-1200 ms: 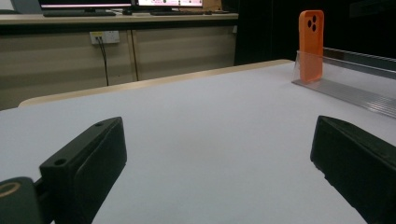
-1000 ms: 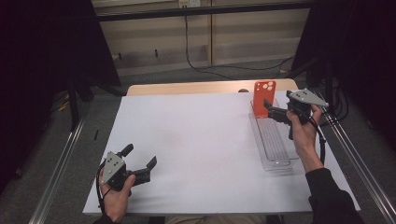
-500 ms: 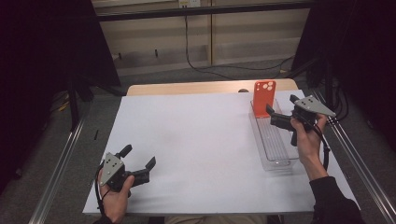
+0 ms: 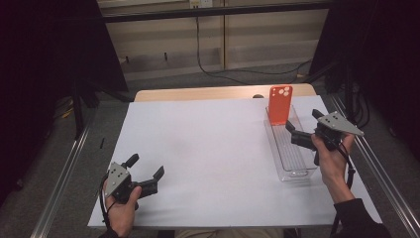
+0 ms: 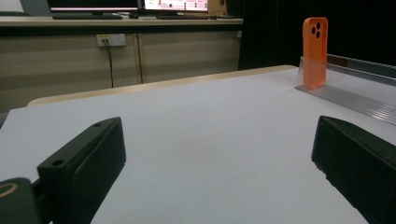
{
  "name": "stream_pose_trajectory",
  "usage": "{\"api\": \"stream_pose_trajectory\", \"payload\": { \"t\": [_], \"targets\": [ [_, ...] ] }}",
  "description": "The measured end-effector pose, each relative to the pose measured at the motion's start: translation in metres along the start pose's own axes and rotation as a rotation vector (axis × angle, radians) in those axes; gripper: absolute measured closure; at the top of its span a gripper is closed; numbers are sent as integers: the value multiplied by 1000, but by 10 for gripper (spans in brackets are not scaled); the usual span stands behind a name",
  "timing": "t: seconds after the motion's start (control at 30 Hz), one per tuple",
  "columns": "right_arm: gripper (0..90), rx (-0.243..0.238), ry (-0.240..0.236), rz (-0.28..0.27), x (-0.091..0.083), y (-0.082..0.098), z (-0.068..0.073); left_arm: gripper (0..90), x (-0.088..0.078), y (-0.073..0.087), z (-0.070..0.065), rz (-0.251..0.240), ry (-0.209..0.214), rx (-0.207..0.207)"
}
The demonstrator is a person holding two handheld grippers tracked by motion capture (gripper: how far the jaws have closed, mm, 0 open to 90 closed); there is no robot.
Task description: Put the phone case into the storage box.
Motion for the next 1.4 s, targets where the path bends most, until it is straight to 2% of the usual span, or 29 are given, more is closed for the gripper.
{"api": "stream_pose_trajectory", "payload": {
  "t": [0.23, 0.3, 0.4, 0.67, 0.83, 0.9, 1.0, 1.1, 1.2, 1.23, 1.4],
  "targets": [
    [31, -7, -11, -23, -14, 3, 7, 29, -4, -4, -1, -25, -3, -25],
    [23, 1, -23, -16, -17, 6, 9, 29, -4, -3, 0, -23, -9, -22],
    [26, -7, -15, -3, -22, 13, 11, 29, -4, -3, 0, -20, -5, -13],
    [14, -10, -19, -4, -38, 23, 18, 29, -9, -5, -2, -34, -12, -1],
    [0, -12, 14, -8, -47, 32, 22, 29, -9, -4, -1, -26, -27, 6],
    [0, -10, 29, -12, -51, 36, 21, 29, -10, -4, 1, -24, -55, 15],
    [4, -11, 61, -29, -60, 43, 20, 29, -9, -3, 3, -24, -56, 0],
    [0, 12, 54, -20, -66, 51, 20, 29, -10, -2, 2, -22, -57, 4],
    [0, 10, 60, -24, -72, 54, 21, 29, -12, -1, 3, -18, -53, 9],
    [0, 7, 60, -31, -73, 54, 22, 29, -13, 0, 4, -19, -56, -4],
    [0, -3, 35, -25, -79, 62, 28, 29, -14, 1, 6, -16, -65, 8]
  ]
}}
Point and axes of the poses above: each handheld gripper's, and its own axes: x roughly forward along the jaws, y roughly out of its underside, z roughly to its left, the point moved 5 cm from there along x, roughly forward along the jaws, and after that the axes turned 12 degrees about -y, right-handed, at the moved point
